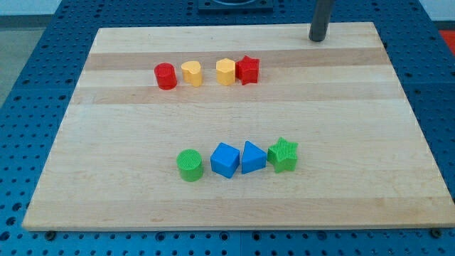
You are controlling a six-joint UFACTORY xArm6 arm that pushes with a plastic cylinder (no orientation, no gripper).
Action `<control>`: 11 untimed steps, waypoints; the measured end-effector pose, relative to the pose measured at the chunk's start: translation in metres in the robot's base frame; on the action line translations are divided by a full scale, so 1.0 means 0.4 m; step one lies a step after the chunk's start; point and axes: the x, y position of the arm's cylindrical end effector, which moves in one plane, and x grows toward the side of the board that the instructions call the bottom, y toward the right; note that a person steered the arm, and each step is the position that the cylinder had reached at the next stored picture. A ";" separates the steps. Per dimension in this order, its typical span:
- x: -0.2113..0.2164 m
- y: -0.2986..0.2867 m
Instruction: Move your arm to the green circle
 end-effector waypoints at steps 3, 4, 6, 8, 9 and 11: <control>0.187 0.064; 0.278 0.064; 0.428 -0.205; 0.489 -0.612; 0.568 -0.769; 0.747 -0.834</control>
